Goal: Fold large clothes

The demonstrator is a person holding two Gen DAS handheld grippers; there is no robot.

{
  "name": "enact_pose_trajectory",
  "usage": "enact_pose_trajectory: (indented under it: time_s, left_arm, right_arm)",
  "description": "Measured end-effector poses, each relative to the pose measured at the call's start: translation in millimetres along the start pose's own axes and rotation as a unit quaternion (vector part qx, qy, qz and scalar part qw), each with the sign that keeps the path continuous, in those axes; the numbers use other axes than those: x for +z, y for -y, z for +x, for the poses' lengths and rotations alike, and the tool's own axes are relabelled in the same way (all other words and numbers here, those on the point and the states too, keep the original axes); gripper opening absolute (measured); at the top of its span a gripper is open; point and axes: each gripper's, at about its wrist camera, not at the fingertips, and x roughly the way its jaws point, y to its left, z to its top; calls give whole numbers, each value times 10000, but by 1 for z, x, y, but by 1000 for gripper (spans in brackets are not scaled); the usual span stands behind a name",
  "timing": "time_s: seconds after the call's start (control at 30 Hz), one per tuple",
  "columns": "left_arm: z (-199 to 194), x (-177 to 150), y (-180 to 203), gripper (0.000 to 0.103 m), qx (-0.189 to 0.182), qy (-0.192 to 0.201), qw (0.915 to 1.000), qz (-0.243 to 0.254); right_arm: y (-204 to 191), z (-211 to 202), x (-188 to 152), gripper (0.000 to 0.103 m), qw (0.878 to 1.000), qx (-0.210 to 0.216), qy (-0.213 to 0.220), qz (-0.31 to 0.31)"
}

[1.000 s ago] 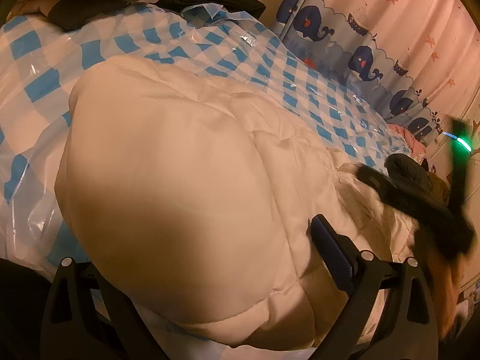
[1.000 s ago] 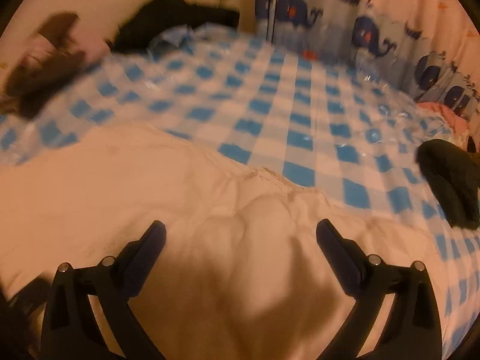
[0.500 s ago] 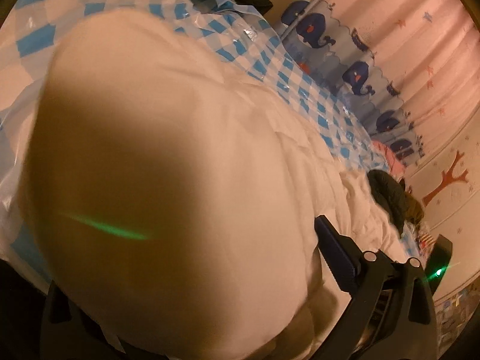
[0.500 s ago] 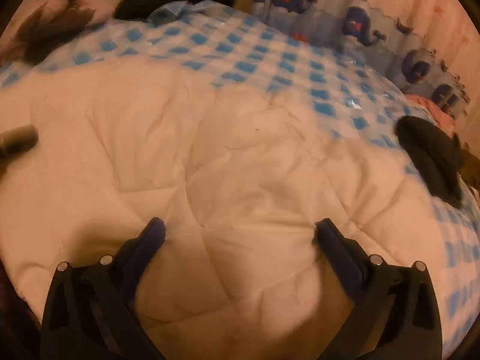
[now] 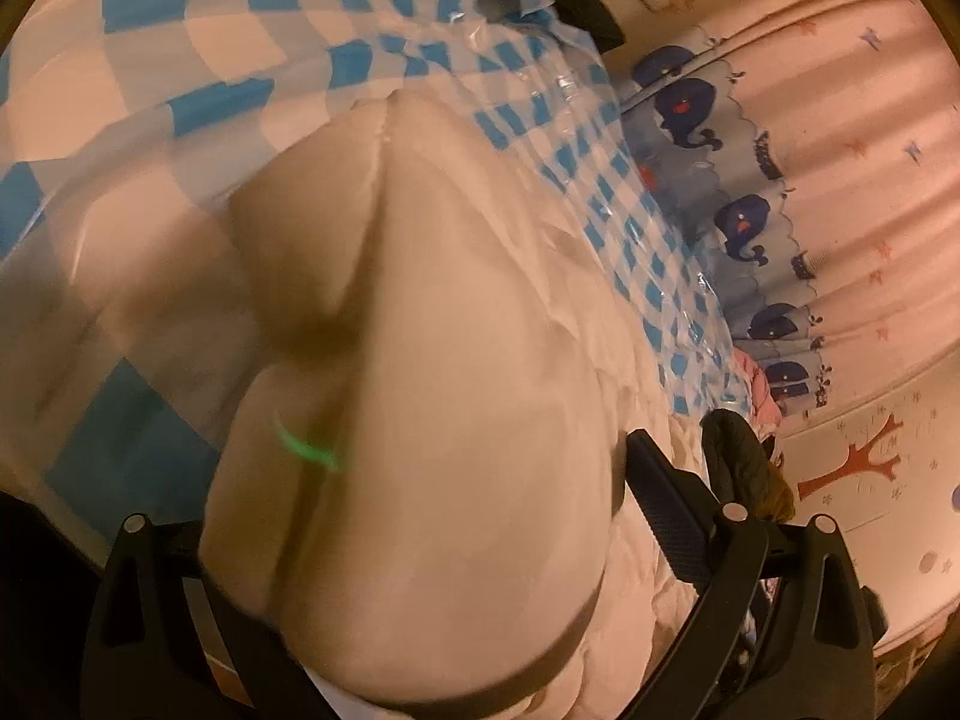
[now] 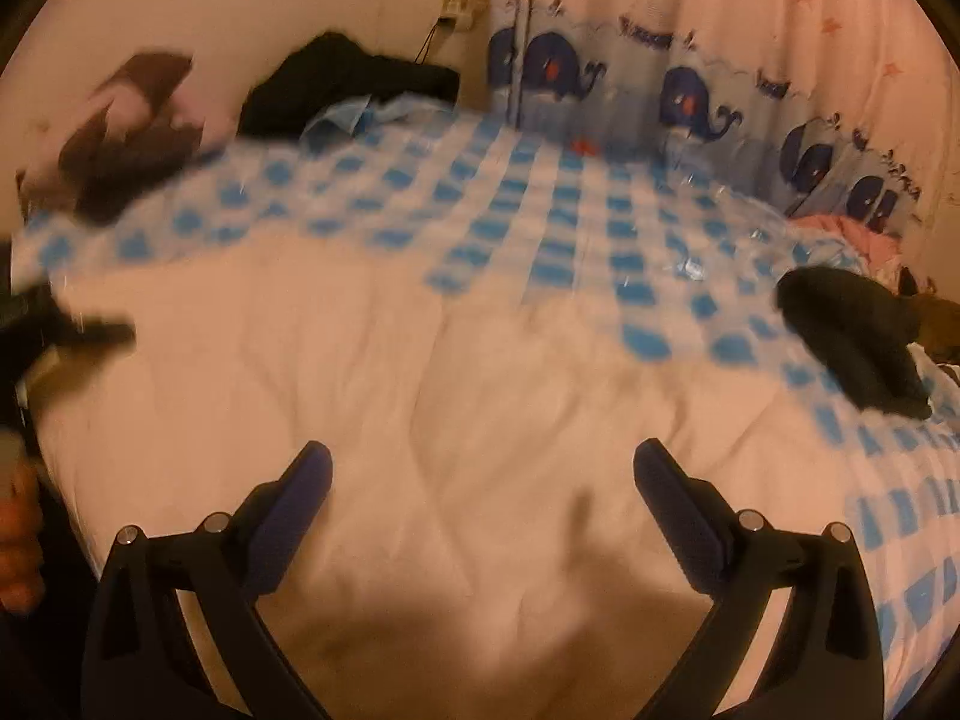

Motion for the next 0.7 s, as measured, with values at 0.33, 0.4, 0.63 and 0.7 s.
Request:
enact_pose_trajectory:
  time_s: [0.33, 0.4, 0.63, 0.7]
  left_arm:
    - [5, 2, 17, 60, 162, 39, 9992, 370]
    - [-1, -1, 18, 56, 161, 92, 9988, 463]
    - [-30, -17, 72, 41, 219, 446, 9864, 1565]
    - [-38, -24, 89, 40, 236, 559, 9805, 1872]
  right_arm:
    - [-11, 24, 1, 97, 9997, -75, -250, -21]
    - [-25, 31, -8, 97, 9983, -72, -456, -348]
    - [-17, 17, -14, 97, 9986, 166, -420, -291]
    - [-16, 7, -24, 97, 9989, 109, -260, -386]
